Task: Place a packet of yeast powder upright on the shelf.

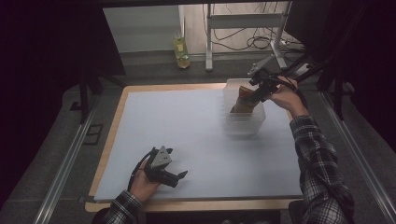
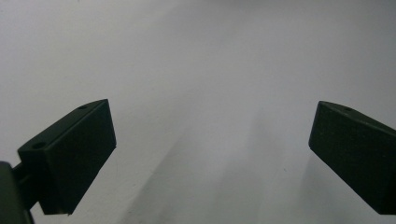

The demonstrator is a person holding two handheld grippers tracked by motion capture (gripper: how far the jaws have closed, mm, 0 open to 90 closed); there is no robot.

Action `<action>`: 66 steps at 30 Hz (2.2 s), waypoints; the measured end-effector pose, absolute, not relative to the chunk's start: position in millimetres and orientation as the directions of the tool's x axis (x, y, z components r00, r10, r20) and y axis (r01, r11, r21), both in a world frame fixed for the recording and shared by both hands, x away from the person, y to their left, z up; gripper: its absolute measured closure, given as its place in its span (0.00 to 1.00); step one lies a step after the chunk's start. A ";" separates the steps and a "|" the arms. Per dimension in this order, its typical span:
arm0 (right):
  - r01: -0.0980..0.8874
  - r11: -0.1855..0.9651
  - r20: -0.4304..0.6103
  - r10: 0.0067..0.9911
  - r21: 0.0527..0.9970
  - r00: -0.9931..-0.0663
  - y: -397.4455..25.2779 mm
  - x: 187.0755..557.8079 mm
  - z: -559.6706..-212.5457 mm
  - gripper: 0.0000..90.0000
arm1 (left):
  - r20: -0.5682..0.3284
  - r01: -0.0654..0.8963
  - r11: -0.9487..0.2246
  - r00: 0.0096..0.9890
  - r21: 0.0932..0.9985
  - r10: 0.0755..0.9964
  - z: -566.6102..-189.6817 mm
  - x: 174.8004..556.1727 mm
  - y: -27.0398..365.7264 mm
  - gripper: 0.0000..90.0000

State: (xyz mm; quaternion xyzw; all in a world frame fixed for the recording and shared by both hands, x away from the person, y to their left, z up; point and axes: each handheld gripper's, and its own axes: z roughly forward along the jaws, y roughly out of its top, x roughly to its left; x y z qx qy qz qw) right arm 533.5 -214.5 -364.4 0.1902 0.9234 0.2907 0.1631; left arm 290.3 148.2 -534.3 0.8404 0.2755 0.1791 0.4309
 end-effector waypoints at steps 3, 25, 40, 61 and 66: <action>0.252 0.746 -0.202 0.459 0.617 -0.865 -214.4 532.2 -363.2 0.15 | 0.067 0.308 -0.482 0.785 0.821 0.616 -534.2 290.7 148.9 0.01; 0.305 0.629 -0.122 0.542 0.716 -0.832 -205.1 516.3 -348.3 0.09 | 0.070 0.306 -0.481 0.784 0.822 0.617 -534.1 290.5 149.0 0.01; 0.291 0.608 -0.135 0.555 0.739 -0.821 -197.1 495.0 -342.1 0.09 | 0.072 0.305 -0.484 0.784 0.821 0.617 -534.1 290.0 148.4 0.01; 0.247 0.586 -0.125 0.521 0.772 -0.845 -201.5 448.5 -337.8 0.09 | 0.076 0.300 -0.484 0.784 0.822 0.615 -533.5 289.6 148.3 0.01; 0.240 0.584 -0.125 0.515 0.775 -0.848 -203.5 440.8 -340.2 0.09 | 0.078 0.300 -0.481 0.781 0.824 0.619 -533.0 289.7 148.9 0.01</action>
